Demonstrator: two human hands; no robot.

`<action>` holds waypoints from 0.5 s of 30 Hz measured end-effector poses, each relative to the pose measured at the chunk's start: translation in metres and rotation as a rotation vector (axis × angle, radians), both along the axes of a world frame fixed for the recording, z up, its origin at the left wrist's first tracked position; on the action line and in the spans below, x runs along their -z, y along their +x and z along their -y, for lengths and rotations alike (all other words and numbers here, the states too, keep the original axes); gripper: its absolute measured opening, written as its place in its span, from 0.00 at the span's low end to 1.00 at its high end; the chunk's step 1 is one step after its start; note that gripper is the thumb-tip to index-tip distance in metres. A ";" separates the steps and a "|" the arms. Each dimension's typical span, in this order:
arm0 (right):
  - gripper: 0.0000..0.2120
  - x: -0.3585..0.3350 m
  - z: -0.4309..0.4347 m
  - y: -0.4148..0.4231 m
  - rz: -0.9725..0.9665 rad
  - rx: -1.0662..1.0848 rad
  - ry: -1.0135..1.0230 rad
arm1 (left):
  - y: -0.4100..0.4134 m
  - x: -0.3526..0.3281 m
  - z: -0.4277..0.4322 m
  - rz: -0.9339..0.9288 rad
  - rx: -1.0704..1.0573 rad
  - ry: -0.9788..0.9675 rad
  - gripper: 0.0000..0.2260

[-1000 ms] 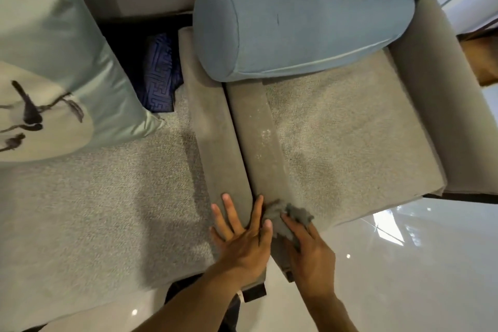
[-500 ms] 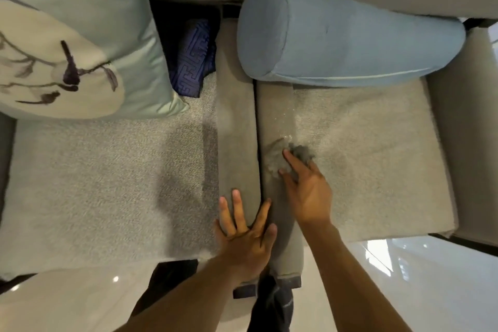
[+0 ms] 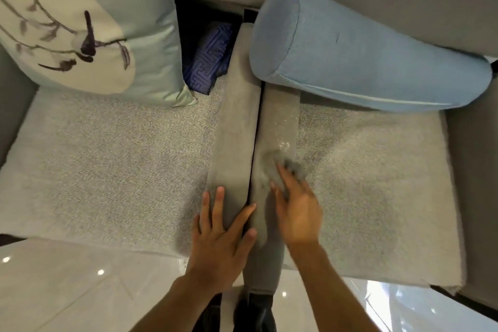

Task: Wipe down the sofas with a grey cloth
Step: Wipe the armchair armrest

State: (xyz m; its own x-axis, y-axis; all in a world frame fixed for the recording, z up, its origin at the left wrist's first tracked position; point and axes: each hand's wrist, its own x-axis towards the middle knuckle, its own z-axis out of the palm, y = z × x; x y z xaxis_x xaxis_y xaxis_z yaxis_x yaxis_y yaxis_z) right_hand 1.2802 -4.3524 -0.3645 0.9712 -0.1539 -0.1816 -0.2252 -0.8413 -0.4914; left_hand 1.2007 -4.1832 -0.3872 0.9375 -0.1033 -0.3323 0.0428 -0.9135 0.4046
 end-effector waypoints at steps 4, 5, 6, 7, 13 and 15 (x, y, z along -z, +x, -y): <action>0.22 -0.001 -0.002 0.076 -0.071 0.131 0.041 | -0.004 0.002 0.003 0.078 -0.022 -0.013 0.24; 0.22 -0.002 -0.003 0.077 -0.071 0.139 0.065 | -0.005 0.002 0.001 0.084 -0.037 -0.024 0.24; 0.22 -0.003 -0.003 0.069 -0.061 0.131 0.077 | -0.004 0.000 0.002 0.090 -0.058 -0.047 0.23; 0.22 -0.005 -0.002 0.052 -0.050 0.114 0.087 | -0.002 -0.003 0.003 0.104 -0.088 -0.062 0.23; 0.26 -0.006 0.002 -0.056 -0.165 0.123 0.151 | 0.055 -0.025 0.020 0.224 -0.186 -0.082 0.18; 0.25 -0.006 0.004 -0.047 -0.140 0.123 0.150 | 0.088 -0.029 0.028 0.103 -0.158 -0.078 0.20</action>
